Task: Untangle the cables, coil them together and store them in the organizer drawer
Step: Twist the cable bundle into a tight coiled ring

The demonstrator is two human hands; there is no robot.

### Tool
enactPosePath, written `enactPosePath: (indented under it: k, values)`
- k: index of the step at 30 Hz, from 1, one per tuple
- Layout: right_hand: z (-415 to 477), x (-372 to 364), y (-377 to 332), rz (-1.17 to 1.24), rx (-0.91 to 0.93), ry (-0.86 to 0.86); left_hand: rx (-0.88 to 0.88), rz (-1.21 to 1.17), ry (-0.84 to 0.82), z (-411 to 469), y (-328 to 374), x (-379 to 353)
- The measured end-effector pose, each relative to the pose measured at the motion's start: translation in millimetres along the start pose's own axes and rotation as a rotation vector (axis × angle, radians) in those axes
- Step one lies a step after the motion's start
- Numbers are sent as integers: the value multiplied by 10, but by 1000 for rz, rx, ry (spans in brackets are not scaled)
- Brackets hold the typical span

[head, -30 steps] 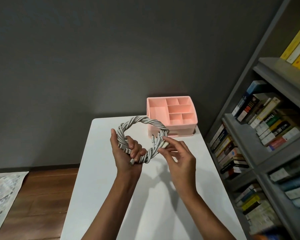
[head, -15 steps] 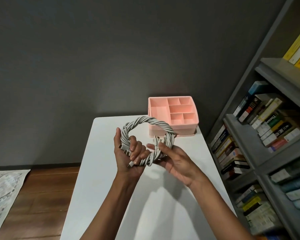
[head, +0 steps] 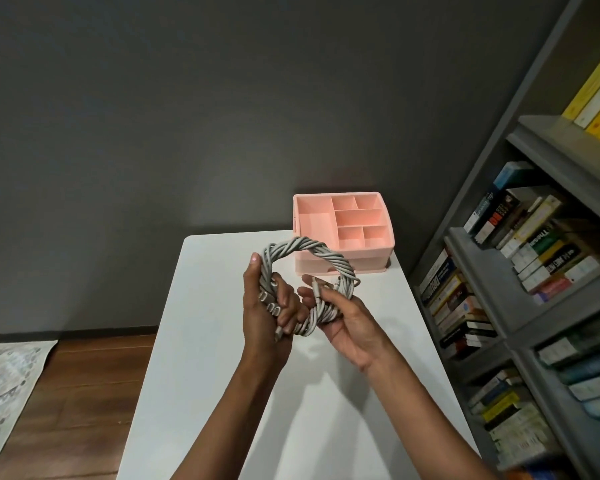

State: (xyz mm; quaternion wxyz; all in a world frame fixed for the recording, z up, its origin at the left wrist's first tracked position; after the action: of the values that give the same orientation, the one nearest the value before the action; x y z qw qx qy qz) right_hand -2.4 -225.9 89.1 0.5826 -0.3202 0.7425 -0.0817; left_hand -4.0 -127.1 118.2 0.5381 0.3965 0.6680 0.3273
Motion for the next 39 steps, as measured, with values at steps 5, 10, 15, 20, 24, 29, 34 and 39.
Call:
enactPosePath:
  k: [5, 10, 15, 20, 24, 29, 34, 39]
  values:
    - [19, 12, 5, 11, -27, -146, 114, -193, 0, 11, -106, 17]
    - [-2, -3, 3, 16, 78, -86, 92, -148, -26, -8, -98, -2]
    - [-43, -2, -34, 17, 255, 89, -32, 40, 51, -63, -31, -33]
    - [8, -131, -102, 120, 178, -124, 25, -81, 7, -70, -33, -86]
    - [0, -106, -115, 109, 209, -99, 30, -106, -103, -77, -51, -123]
    - [3, -80, -126, 130, 196, 48, 40, -105, -149, -86, -51, -77]
    - [20, -113, -8, 193, 2, 126, -17, -58, -258, -111, 59, -87]
    - [35, -74, 79, 216, -156, 206, -5, 77, -347, -117, 42, -70]
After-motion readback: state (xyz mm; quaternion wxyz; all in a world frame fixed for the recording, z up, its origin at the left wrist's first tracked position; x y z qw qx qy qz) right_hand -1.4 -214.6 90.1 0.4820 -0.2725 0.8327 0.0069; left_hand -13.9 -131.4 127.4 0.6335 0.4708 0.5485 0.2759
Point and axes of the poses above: each hand's wrist, its own z-axis towards the middle knuckle, its own x-axis out of the back of the hand, y = z × x, the point moved 7 cm from there along z, towards the middle knuckle, and after that the axes turned 15 degrees about z, right-handed, at the moved point
